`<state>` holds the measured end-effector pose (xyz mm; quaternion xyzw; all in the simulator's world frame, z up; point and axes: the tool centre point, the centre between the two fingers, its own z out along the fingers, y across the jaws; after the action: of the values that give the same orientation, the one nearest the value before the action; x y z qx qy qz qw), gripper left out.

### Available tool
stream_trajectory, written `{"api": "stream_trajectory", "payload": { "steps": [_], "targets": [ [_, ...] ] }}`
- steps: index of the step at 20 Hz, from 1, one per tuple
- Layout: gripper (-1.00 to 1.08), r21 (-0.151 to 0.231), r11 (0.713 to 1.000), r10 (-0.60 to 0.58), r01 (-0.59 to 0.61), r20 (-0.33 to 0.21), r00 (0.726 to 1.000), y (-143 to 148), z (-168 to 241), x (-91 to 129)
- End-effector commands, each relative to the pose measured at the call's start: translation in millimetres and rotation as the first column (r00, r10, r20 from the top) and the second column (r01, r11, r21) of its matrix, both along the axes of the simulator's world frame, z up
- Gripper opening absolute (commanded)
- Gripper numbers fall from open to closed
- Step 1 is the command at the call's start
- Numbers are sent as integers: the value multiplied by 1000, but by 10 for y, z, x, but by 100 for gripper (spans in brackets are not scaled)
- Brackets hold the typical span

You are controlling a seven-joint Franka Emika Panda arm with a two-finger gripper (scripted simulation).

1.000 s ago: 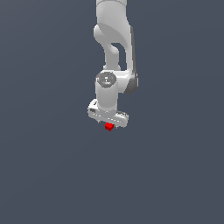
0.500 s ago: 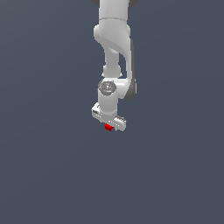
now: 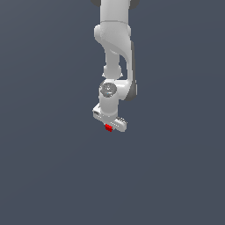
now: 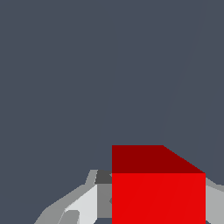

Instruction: Pick up the red cube and move it to a goal position.

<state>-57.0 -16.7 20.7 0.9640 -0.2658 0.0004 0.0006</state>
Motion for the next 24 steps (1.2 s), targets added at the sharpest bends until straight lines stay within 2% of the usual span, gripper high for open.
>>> {"api": "stream_trajectory", "payload": {
  "steps": [1, 13, 24],
  "targets": [
    [-100, 0, 1000, -1, 1, -1, 1000, -3, -5, -3],
    [-100, 0, 1000, 0, 0, 0, 1000, -12, 167, 68],
    [-100, -1, 1000, -1, 1, 0, 1000, -73, 921, 378]
  ]
}}
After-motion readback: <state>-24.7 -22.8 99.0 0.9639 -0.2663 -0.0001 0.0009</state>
